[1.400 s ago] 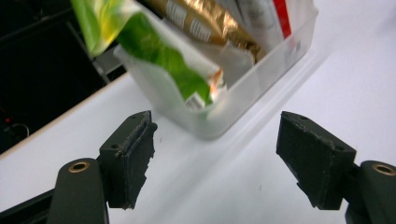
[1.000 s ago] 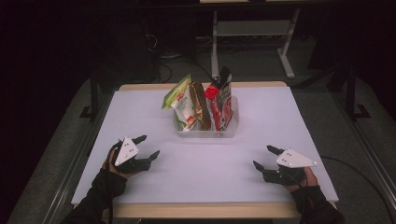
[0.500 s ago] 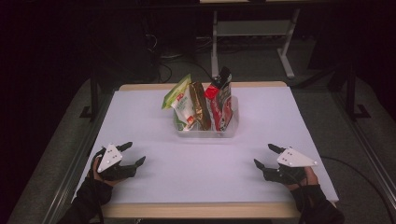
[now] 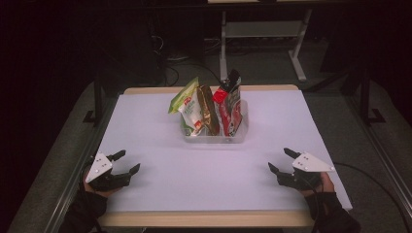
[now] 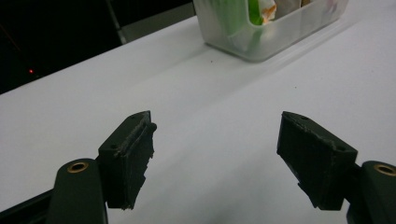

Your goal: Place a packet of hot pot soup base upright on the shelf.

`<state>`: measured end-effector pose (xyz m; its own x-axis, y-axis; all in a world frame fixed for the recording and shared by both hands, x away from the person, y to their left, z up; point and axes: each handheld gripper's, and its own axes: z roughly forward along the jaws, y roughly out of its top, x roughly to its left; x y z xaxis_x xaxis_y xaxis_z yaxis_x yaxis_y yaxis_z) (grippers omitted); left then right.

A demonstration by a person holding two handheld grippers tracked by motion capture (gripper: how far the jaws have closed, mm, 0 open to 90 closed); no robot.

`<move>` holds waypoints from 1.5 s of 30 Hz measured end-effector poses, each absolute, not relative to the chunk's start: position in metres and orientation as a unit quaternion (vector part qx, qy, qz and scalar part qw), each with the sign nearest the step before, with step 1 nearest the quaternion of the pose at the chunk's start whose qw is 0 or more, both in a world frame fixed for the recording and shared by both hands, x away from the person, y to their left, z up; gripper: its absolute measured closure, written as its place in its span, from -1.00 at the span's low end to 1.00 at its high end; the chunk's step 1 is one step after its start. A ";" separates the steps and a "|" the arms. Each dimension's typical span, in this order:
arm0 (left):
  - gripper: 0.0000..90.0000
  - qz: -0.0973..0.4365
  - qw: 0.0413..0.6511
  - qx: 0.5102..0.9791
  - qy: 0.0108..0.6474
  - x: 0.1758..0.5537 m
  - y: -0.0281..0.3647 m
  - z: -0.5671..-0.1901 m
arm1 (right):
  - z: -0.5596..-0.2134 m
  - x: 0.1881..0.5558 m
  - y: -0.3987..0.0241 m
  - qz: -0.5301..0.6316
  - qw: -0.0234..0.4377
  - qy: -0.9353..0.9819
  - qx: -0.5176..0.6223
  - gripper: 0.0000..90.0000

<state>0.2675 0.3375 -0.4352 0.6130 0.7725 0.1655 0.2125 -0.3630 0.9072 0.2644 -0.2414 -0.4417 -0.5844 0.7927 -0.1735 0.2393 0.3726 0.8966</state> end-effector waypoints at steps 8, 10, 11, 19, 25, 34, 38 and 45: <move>-0.43 0.303 0.472 0.757 0.334 0.256 0.348 -0.438 | -0.444 0.266 -0.249 0.439 0.316 0.757 0.366 -0.43; -0.43 0.305 0.475 0.751 0.343 0.254 0.352 -0.438 | -0.444 0.267 -0.249 0.441 0.314 0.756 0.368 -0.43; -0.43 0.313 0.477 0.747 0.341 0.253 0.352 -0.437 | -0.444 0.267 -0.249 0.441 0.314 0.756 0.368 -0.43; -0.44 0.314 0.475 0.749 0.337 0.254 0.351 -0.437 | -0.445 0.267 -0.245 0.437 0.314 0.761 0.361 -0.43; -0.44 0.317 0.481 0.744 0.338 0.251 0.352 -0.435 | -0.443 0.265 -0.243 0.437 0.317 0.763 0.357 -0.43; -0.44 0.316 0.482 0.742 0.343 0.250 0.354 -0.436 | -0.443 0.268 -0.237 0.436 0.314 0.767 0.352 -0.43; -0.44 0.317 0.476 0.743 0.347 0.251 0.354 -0.437 | -0.445 0.270 -0.237 0.436 0.311 0.767 0.352 -0.43; -0.44 0.317 0.472 0.744 0.351 0.253 0.354 -0.437 | -0.445 0.269 -0.237 0.436 0.309 0.770 0.349 -0.43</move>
